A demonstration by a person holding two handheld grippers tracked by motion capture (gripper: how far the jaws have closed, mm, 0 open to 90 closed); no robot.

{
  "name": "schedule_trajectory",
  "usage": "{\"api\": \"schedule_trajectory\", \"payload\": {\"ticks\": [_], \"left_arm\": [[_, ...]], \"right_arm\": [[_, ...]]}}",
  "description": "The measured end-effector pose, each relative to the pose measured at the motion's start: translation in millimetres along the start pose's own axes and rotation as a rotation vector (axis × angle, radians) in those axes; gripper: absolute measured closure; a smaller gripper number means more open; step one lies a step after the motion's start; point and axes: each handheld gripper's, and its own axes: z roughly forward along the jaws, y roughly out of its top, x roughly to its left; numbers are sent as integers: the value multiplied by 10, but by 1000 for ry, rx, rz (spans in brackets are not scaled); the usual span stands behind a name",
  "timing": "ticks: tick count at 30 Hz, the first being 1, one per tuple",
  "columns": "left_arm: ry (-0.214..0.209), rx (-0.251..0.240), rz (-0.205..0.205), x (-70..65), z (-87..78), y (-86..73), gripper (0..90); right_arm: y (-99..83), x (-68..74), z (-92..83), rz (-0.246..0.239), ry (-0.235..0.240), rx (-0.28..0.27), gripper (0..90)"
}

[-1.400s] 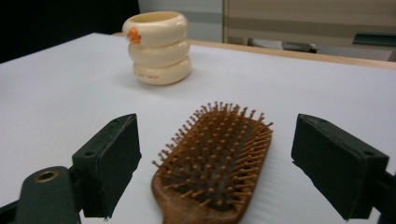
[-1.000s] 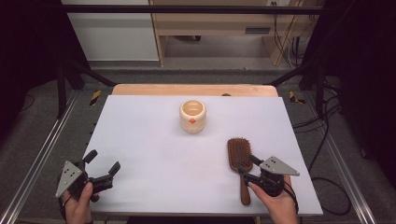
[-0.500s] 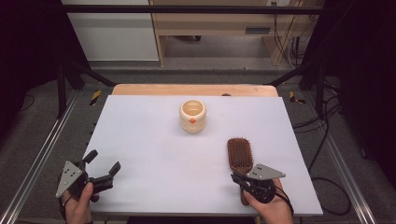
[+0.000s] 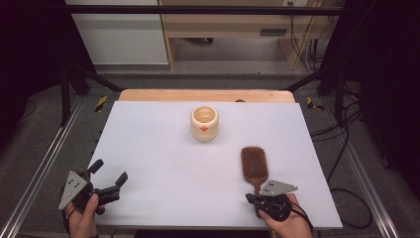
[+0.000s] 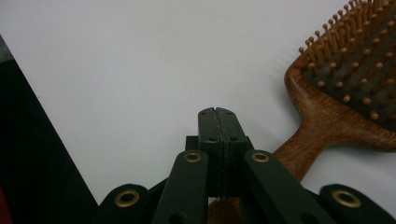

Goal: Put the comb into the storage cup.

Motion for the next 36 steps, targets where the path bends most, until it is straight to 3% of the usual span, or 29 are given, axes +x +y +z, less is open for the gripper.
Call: {"api": "schedule_trajectory", "payload": {"ticks": [21,36], "left_arm": [[2,0,-2,5,-4,1,13],[1,3,-7,3,2,-2,13]], "right_arm": [[-92,-65,-25,45,-15,56,900],[-189,-246,-130,77,-47,73,900]]}}
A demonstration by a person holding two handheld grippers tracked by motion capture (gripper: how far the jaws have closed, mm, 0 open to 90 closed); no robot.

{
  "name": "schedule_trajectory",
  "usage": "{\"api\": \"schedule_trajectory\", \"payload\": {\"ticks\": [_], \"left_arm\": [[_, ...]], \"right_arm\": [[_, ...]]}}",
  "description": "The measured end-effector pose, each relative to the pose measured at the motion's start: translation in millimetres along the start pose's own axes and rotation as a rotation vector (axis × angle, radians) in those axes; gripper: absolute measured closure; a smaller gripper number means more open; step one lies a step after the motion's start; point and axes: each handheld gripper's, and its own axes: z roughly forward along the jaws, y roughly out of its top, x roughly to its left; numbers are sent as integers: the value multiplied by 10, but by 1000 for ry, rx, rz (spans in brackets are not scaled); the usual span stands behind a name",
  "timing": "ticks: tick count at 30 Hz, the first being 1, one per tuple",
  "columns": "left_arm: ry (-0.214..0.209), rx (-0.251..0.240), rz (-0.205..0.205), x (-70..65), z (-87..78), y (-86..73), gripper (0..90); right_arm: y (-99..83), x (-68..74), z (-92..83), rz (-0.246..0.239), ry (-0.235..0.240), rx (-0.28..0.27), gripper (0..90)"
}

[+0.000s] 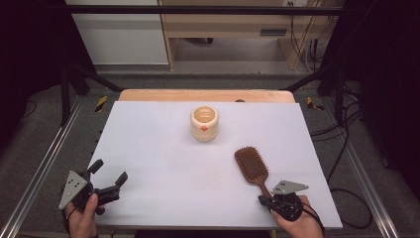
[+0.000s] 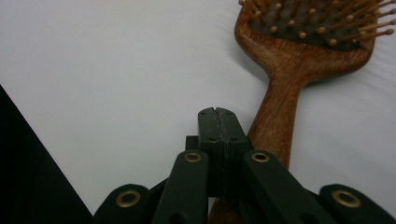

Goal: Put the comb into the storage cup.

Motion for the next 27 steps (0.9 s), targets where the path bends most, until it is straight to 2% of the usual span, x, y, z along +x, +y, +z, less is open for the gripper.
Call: {"api": "schedule_trajectory", "payload": {"ticks": [2,13,27], "left_arm": [[1,0,0,-1,0,0,12],[2,2,-1,2,0,-1,12],[1,6,3,2,3,-3,13]], "right_arm": [[-3,-23,-18,11,-2,-1,900],[-11,-180,-70,6,-38,18,900],[-9,-324,-104,6,-56,45,900]]}}
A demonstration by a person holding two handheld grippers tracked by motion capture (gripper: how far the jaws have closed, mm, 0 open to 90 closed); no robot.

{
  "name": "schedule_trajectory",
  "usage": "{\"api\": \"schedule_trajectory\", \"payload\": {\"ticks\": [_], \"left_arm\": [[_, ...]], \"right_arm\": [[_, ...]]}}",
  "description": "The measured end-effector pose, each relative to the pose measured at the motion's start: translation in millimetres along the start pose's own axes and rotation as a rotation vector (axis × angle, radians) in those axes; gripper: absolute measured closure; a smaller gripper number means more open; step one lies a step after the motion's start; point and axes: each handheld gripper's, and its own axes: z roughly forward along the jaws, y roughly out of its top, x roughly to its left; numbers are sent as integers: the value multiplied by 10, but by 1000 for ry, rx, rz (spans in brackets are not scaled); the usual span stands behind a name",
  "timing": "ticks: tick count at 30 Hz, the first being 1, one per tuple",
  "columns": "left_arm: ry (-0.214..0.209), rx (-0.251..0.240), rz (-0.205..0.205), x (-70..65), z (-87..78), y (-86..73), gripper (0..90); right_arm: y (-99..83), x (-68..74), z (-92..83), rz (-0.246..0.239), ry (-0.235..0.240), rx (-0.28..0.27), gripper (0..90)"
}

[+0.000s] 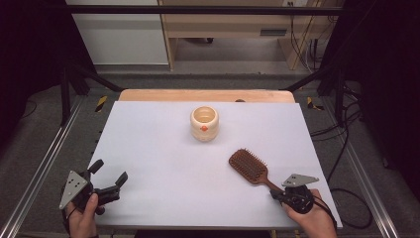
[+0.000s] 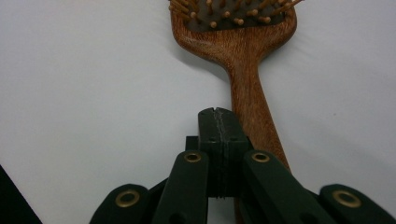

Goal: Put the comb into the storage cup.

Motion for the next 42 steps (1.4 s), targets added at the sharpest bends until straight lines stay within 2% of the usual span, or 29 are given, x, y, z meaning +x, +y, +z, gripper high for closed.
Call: {"api": "schedule_trajectory", "payload": {"ticks": [19,23,29,34,41,42], "left_arm": [[1,3,0,2,1,-2,13],[2,4,-2,-2,6,-4,13],[1,7,1,-1,7,-6,13],[1,8,-1,0,10,-8,13],[-1,9,1,-1,11,-7,13],[-1,9,1,-1,11,-8,13]], "right_arm": [[-13,-29,-6,9,10,3,896],[49,-1,-62,5,44,-21,891],[208,-46,-126,-18,28,-22,867],[351,-110,-126,-31,12,3,765],[540,-133,-92,-59,-17,32,475],[560,-143,-80,-55,-14,44,410]]}}
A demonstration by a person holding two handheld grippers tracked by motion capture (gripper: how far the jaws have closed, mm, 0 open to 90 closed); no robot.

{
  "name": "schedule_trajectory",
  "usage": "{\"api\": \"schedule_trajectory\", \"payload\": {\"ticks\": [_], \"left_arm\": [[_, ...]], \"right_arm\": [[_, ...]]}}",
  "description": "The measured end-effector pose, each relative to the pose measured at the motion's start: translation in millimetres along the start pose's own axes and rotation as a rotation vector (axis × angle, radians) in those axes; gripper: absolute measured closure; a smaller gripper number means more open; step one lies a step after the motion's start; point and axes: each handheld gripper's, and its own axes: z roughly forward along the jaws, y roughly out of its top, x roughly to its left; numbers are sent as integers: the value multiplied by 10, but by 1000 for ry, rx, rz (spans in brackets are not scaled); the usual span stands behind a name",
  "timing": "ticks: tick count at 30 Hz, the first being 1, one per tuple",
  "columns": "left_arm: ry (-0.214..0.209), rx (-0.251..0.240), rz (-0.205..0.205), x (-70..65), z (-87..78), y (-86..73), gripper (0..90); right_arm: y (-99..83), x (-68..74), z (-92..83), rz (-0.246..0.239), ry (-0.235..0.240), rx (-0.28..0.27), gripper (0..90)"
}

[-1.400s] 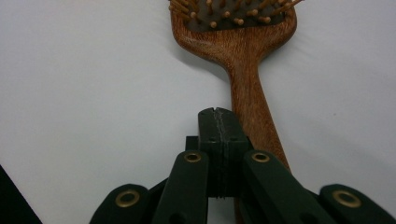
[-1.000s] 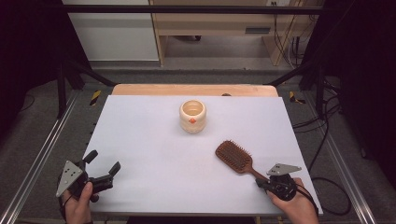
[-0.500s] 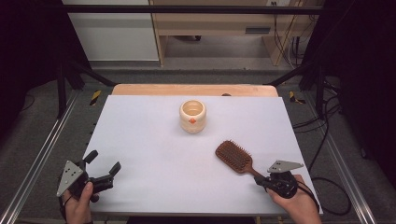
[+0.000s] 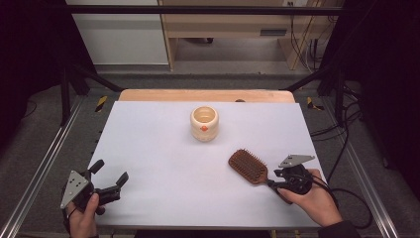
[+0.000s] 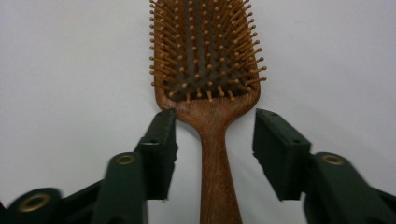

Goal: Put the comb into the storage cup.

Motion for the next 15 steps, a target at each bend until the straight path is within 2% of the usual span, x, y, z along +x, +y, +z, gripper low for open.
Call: {"api": "schedule_trajectory", "payload": {"ticks": [2,4,7,12,15], "left_arm": [[0,1,-1,1,1,0,13],[0,1,-1,1,0,-1,13],[0,2,-1,0,0,-1,13],[-1,3,-2,2,2,-2,13],[-2,4,-1,2,3,-2,13]], "right_arm": [[27,-17,39,22,1,30,311],[38,-27,79,20,-7,44,196],[38,-31,134,4,-19,52,142],[29,-32,190,-13,15,57,59],[11,-36,216,-22,25,56,75]]}}
